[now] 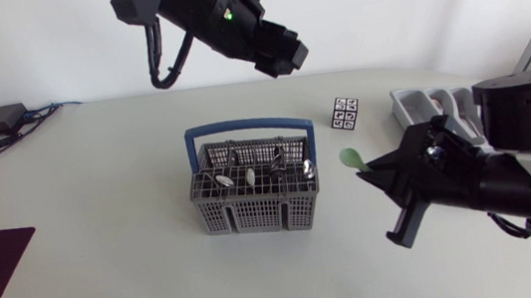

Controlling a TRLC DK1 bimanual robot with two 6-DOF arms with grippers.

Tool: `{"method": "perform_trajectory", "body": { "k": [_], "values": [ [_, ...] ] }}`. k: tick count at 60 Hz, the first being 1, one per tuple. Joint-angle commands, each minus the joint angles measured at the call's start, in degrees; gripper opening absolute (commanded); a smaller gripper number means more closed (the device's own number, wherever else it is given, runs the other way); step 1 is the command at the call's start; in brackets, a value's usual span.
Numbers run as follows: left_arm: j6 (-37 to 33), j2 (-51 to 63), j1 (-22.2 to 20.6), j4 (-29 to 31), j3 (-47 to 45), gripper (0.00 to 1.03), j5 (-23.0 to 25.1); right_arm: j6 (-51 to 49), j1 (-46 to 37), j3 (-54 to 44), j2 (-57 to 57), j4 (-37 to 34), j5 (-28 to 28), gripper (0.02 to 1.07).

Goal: Transfer all utensils from the basket to the drawer tray.

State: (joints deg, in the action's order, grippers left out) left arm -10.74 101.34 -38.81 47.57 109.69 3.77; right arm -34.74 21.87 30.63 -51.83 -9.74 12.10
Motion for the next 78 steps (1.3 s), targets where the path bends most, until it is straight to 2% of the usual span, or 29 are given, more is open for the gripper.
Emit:
{"method": "perform_trajectory", "body": {
  "k": [1, 18, 28, 34, 52, 72, 78],
  "values": [
    [-6.4, -2.99, -0.48, -1.08, -5.1, 0.57, -2.1, -5.6, -6.75, -1.89, 0.42, -1.51, 3.9, 0.08],
    [-18.52, -7.56, -3.47, -5.56, -18.55, 0.57, -7.64, -27.84, -32.33, 2.68, -12.15, -7.14, 19.02, 0.08],
    [-24.59, -9.49, -5.31, -10.66, -26.54, 0.57, -10.63, -42.78, -44.63, 9.97, -24.72, -10.39, 21.92, 0.08],
    [-27.67, -10.11, -6.28, -13.38, -30.5, 0.57, -13.0, -51.04, -51.05, 16.04, -32.98, -12.15, 22.09, 0.08],
    [-33.64, -11.69, -7.69, -14.52, -35.33, 0.57, -13.17, -68.97, -60.89, 29.92, -51.09, -14.26, 17.26, 0.08],
    [-39.44, -12.22, -8.92, -14.88, -37.09, 0.58, -13.17, -76.44, -63.79, 36.25, -60.84, -10.48, 9.0, 0.09],
    [-40.67, -12.22, -9.27, -14.96, -37.53, 0.58, -13.17, -77.14, -63.79, 35.9, -61.19, -9.42, 8.12, 0.21]
  ]
}}
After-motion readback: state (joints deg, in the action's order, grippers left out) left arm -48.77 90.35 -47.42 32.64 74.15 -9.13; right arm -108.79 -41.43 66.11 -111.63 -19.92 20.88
